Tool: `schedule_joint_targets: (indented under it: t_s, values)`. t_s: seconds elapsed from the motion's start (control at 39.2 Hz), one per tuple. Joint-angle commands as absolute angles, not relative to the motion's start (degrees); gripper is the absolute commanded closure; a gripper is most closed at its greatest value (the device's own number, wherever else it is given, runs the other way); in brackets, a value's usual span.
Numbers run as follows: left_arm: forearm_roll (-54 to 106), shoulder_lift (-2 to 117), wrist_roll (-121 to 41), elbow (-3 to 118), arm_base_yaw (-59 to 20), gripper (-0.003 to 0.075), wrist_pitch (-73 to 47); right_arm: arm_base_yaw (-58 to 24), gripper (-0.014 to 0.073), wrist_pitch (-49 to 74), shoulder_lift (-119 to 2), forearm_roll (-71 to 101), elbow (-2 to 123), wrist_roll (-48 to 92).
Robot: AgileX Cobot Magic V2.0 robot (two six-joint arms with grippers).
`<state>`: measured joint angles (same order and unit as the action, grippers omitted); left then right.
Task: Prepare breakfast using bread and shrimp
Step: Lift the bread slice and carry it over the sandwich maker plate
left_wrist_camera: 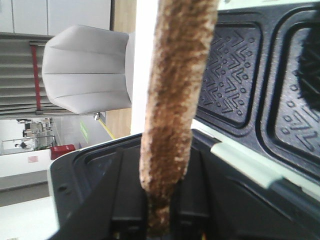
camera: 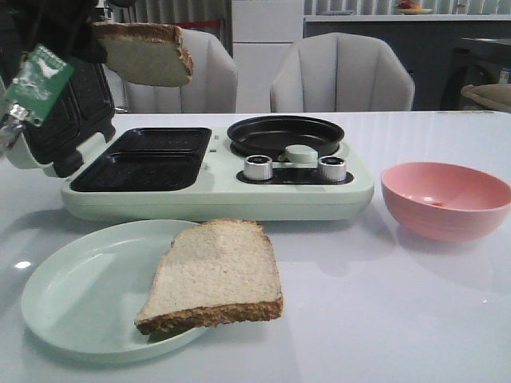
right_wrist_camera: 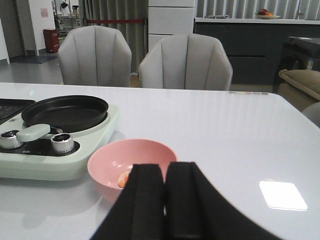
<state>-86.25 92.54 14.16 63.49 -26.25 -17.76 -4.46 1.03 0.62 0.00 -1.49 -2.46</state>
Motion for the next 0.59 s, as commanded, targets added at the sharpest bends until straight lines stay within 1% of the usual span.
schedule_joint_targets:
  t_s: [0.0,0.23,0.41,0.56]
  values:
    - [-87.93,95.04,14.81,69.03,-24.82,0.0606,-17.25,-4.08,0.044,-3.38,1.8,-0.76,-0.58,-2.3]
    - [-88.41,105.09,14.81,78.59,-21.81,0.0606,-15.81,-4.08,0.044,-3.38,1.8,-0.76,-0.58,-2.3]
    - [-88.41,109.84,14.81,82.27,-21.71,0.0606,-15.47,-4.08,0.044,-3.38,1.8,-0.76,-0.58,-2.3]
    - [-86.73,112.86,14.81,82.86,-21.47,0.0606,-15.59,-4.08,0.044,-3.38,1.8,-0.76,-0.58,-2.3]
